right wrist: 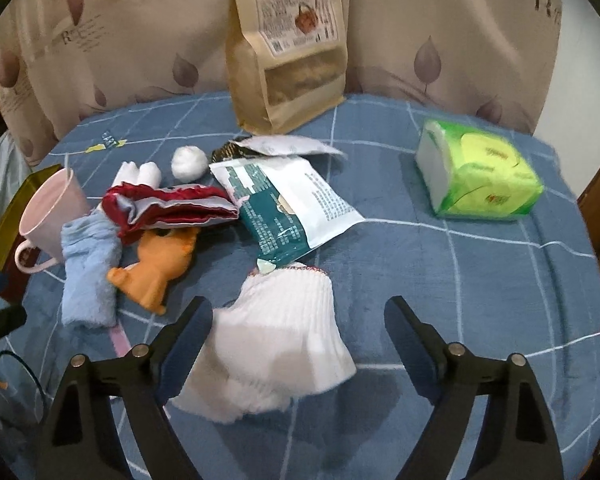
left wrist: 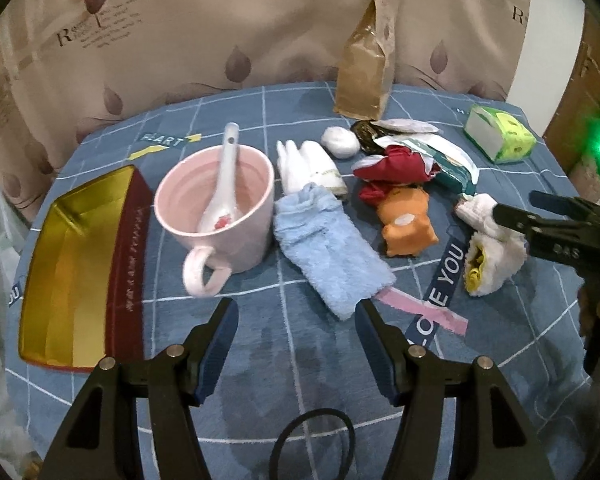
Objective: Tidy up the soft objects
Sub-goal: 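Reach the right gripper to the white ribbed sock and close on it, then grasp the blue fuzzy sock with the left gripper while the right gripper holds the white sock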
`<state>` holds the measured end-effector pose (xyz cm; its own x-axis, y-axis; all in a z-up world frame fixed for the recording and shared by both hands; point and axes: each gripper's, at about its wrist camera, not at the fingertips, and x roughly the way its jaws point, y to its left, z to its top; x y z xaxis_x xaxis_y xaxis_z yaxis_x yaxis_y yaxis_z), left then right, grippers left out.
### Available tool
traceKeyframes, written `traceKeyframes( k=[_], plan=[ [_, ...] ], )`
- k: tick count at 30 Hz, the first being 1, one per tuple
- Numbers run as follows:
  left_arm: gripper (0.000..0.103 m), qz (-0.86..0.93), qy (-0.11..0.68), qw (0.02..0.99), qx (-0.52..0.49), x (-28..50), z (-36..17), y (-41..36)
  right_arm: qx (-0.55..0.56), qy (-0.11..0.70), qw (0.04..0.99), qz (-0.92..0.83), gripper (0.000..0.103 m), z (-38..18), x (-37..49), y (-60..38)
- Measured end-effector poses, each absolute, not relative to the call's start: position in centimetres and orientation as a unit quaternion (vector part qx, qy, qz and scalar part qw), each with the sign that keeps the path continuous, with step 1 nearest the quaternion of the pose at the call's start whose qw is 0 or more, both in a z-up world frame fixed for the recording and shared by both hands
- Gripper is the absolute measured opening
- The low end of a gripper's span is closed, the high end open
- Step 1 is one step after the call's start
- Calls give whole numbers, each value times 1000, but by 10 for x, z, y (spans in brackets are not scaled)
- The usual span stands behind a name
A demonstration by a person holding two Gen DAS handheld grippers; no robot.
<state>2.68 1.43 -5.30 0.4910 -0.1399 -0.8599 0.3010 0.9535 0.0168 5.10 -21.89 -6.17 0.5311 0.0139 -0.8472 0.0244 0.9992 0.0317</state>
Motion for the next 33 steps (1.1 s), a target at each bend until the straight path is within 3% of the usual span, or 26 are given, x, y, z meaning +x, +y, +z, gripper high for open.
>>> traceKeyframes(
  k=[8, 11, 13, 18, 33],
  plan=[
    [62, -149, 503, 847, 85, 44, -63, 0, 51, 525, 849, 6, 82, -85, 77, -227],
    [62, -152, 509, 843, 89, 49, -68, -6, 68, 535, 842, 19, 67, -92, 82, -230],
    [62, -153, 513, 840, 91, 51, -70, -10, 81, 539, 838, 33, 51, -94, 83, -230],
    [62, -155, 520, 835, 93, 55, -75, -16, 85, 521, 848, 40, 36, -90, 77, -231],
    [62, -175, 554, 812, 60, 66, -81, -35, 145, 484, 863, 1, 34, -84, 55, -276]
  ],
)
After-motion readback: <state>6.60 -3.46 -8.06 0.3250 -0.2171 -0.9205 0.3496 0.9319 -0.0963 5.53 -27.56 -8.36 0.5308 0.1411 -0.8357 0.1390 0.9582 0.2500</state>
